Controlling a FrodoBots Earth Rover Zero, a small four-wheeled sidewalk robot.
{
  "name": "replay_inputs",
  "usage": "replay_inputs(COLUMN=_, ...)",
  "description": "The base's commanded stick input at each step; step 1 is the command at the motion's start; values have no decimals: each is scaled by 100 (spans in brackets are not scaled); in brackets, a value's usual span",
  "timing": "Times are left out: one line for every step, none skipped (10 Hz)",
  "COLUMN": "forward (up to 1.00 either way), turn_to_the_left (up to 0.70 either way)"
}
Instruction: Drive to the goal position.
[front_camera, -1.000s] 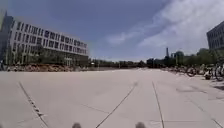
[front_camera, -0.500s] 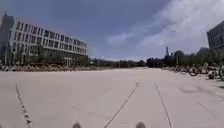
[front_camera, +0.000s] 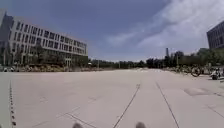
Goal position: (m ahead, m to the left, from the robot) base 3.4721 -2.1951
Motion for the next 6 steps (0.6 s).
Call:
replay_inputs(forward=45, turn_to_the_left=0)
replay_inputs(forward=45, turn_to_the_left=0)
replay_inputs(forward=45, turn_to_the_left=0)
replay_inputs(forward=45, turn_to_the_left=0)
replay_inputs(forward=45, turn_to_the_left=0)
replay_inputs(forward=45, turn_to_the_left=0)
